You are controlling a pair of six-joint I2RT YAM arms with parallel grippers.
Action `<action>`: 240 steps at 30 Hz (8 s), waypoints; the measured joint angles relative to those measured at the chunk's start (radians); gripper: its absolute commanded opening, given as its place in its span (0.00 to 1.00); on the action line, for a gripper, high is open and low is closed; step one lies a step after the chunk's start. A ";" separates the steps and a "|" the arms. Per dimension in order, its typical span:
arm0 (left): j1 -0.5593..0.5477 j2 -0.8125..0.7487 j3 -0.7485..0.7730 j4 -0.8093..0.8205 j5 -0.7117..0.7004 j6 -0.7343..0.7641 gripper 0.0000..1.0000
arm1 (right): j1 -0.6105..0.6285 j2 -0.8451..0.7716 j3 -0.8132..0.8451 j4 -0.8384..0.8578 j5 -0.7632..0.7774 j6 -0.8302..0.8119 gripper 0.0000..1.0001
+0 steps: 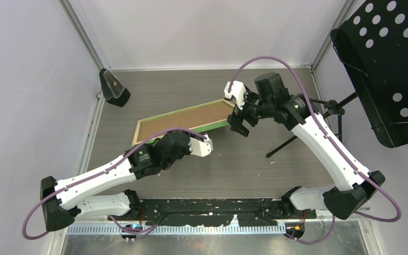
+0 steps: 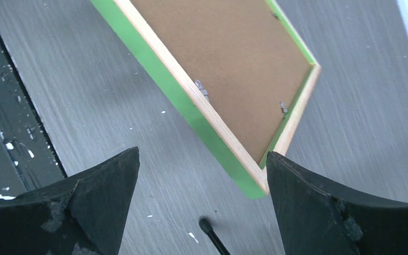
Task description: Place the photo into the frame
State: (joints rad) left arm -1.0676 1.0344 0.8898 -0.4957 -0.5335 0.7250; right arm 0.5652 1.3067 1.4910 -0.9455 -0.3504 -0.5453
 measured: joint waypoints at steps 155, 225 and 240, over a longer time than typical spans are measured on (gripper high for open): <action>0.350 -0.008 0.606 -0.315 0.346 -0.231 1.00 | -0.134 0.323 0.460 -0.325 -0.153 0.128 0.05; 0.370 0.055 0.287 -0.212 0.333 -0.295 0.99 | -0.541 0.520 -0.687 1.123 -0.668 0.883 0.97; 0.566 0.299 0.244 -0.215 0.469 -0.493 0.98 | -0.540 0.444 -0.597 0.768 -0.488 0.600 0.96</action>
State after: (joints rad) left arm -0.5014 1.3334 1.1339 -0.7105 -0.0647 0.2321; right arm 0.0250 1.7512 0.8944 -0.1772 -0.8379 0.0547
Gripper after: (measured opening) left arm 0.990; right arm 0.955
